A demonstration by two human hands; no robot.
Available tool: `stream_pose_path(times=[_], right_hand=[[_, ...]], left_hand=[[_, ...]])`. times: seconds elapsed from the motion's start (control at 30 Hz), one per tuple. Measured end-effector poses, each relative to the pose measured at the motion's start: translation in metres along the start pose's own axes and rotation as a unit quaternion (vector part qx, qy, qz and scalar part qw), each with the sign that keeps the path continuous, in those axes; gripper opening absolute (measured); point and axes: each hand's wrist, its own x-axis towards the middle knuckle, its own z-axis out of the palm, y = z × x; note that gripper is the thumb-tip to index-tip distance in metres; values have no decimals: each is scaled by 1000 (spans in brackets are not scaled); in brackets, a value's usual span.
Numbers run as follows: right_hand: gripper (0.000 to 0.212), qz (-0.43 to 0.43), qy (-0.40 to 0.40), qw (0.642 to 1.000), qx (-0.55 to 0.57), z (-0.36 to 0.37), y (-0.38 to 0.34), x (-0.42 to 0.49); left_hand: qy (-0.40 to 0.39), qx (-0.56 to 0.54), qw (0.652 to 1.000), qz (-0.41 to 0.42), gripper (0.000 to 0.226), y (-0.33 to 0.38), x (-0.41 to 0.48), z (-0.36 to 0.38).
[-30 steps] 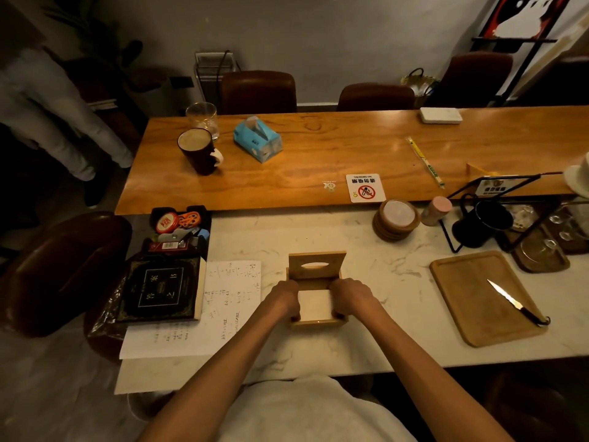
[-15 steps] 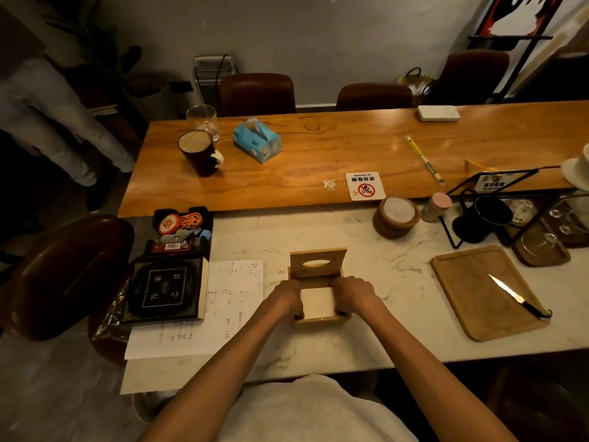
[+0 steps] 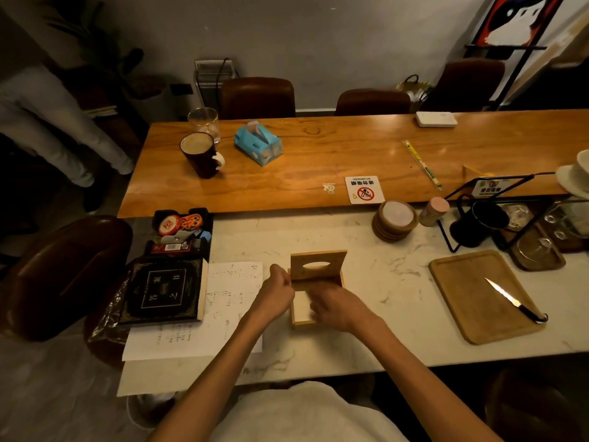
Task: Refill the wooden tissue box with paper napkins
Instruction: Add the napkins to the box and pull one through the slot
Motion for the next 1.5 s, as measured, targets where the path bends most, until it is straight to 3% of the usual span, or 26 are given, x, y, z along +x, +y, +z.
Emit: stream_pose_path(times=[0.1,0.2,0.3,0.33,0.4,0.47,0.5,0.53,0.57,0.63,0.67,0.77,0.87,0.97,1.1,1.17,1.23,1.27,1.37,1.5], right_hand=[[23,7,3,998,-58,13,-3,11],[30,18,18,998,-58,17,-3,18],[27,-4,-12,998,-55,16,-1,13],[24,-7,21,999,-30,15,2,6],[21,25,177,982,67,11,12,-13],[27,64,343,917,195,2,25,-26],[26,89,371,880,284,-6,31,-27],[19,125,343,845,392,-15,35,-24],[22,170,252,811,500,-25,37,-19],[55,226,63,743,626,-40,41,-7],[61,228,8,734,640,-43,43,-5],[61,200,-14,758,620,-34,48,-4],[54,132,37,766,628,-15,61,-13],[56,105,102,797,586,1,60,-23],[51,101,177,838,506,18,51,-23],[47,101,212,894,382,20,48,-23],[31,66,272,948,154,21,40,-18],[20,44,283,956,60,21,34,-13],[20,50,181,980,-59,12,6,7],[21,103,62,984,-128,3,-14,31]], left_hand=[[-3,-113,993,-29,20,1,-4,4],[-13,-188,980,-62,41,3,-8,1],[-11,-209,976,-55,34,2,-8,-2],[-11,-206,977,-51,34,0,-7,-3],[-17,-220,974,-50,42,-2,-6,-6],[-30,-267,961,-63,51,1,-6,-12],[-41,-298,951,-75,54,5,-5,-16],[-57,-328,939,-87,54,10,-3,-20],[-78,-348,929,-96,52,16,-1,-25],[-121,-353,921,-111,44,24,3,-33],[-139,-351,918,-120,39,27,6,-35],[-154,-361,912,-122,39,23,8,-37],[-124,-290,947,-60,60,5,1,-25],[-73,-171,982,29,62,-11,-5,-3],[-1,-71,991,110,66,-19,-4,18],[9,-61,992,114,66,-20,-2,22],[11,-58,992,115,67,-20,-1,23],[11,-57,991,117,67,-20,-1,23],[16,-62,991,115,68,-22,-1,25],[11,-55,993,101,68,-24,-3,26]])
